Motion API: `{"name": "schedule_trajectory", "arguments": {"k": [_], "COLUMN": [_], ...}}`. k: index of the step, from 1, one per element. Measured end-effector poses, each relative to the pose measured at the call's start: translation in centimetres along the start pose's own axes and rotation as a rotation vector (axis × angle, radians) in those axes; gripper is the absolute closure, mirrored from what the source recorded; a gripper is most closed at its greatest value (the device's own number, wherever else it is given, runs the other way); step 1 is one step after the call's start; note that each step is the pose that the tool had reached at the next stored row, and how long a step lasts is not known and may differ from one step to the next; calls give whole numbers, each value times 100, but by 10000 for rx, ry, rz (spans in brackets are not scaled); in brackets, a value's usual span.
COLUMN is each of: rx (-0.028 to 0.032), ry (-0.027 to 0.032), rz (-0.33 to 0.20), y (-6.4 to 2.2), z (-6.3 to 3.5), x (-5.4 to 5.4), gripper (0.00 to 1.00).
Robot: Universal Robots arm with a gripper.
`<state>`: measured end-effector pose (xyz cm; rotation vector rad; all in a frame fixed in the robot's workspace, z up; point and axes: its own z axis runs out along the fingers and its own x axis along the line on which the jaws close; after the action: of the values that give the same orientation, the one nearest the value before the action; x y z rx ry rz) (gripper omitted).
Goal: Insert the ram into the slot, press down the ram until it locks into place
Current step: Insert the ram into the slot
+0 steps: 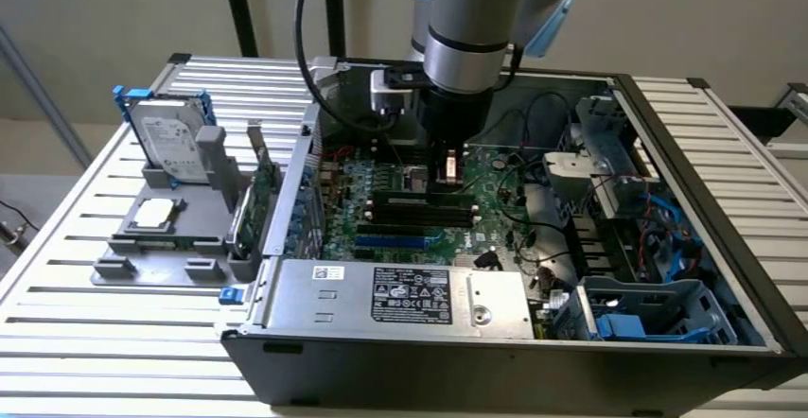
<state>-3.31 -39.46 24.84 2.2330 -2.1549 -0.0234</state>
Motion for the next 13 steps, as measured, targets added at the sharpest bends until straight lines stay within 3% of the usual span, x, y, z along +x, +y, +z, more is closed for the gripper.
{"name": "schedule_trajectory", "arguments": {"k": [13], "rx": [-2], "ry": [-4], "rz": [114], "y": [-3], "z": [34], "x": [12], "gripper": [87]}}
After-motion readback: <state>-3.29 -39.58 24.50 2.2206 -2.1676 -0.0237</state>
